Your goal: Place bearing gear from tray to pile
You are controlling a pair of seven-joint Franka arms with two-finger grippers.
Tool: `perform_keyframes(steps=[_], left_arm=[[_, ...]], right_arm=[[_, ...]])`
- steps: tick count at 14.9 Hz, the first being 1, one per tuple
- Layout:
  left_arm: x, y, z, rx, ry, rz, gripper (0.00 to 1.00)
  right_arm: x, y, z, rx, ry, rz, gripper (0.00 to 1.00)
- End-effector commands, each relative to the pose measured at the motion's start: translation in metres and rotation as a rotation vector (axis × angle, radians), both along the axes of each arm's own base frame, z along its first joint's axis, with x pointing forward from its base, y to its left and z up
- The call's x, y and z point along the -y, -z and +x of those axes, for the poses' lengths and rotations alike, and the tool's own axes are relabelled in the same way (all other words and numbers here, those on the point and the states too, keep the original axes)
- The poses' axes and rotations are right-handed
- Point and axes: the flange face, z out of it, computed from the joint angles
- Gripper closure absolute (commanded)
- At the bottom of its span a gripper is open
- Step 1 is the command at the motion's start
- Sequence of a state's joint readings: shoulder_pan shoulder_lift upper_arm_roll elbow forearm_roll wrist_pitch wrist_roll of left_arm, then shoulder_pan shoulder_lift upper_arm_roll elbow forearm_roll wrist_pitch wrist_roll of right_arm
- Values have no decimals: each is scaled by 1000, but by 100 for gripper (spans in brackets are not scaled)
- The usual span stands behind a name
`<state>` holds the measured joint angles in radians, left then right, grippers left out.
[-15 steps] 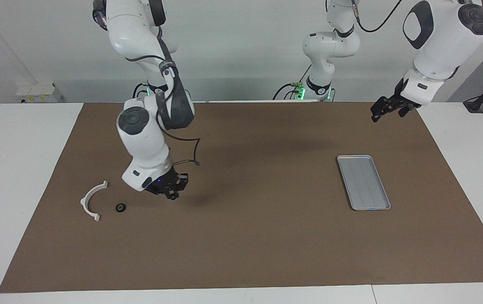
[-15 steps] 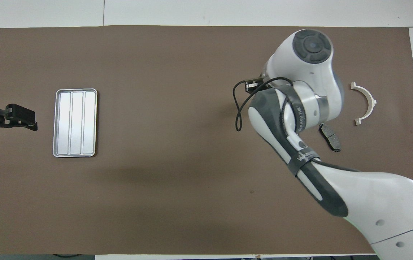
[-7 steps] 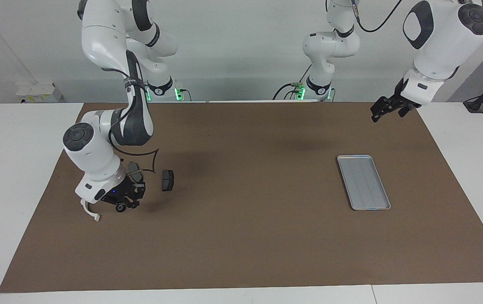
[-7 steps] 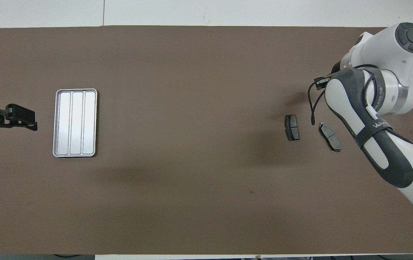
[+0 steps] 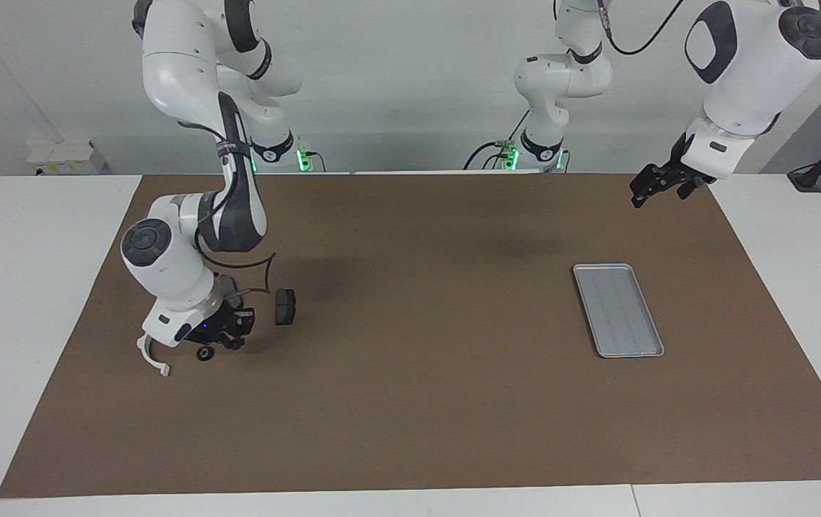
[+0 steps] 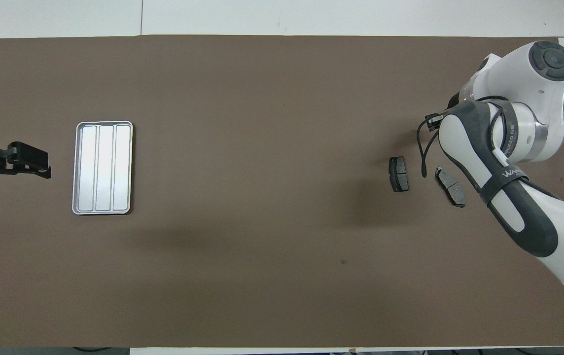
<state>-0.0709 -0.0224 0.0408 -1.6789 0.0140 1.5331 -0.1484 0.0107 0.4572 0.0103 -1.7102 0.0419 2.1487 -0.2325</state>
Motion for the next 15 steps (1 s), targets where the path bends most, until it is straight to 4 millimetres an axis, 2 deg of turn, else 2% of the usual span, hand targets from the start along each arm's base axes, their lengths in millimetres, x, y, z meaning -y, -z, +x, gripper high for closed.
perform_keyframes(steps=[1,10,15], left_arm=[[0,-4,-3,-6,4,-10,0],[0,-4,-3,-6,4,-10,0],[0,-4,-3,-6,4,-10,0]], right_arm=[[0,9,-14,21,-15,12,100],[8,31,-21,26,-7,10,100],[13,35,-21,24,-21,10,100]])
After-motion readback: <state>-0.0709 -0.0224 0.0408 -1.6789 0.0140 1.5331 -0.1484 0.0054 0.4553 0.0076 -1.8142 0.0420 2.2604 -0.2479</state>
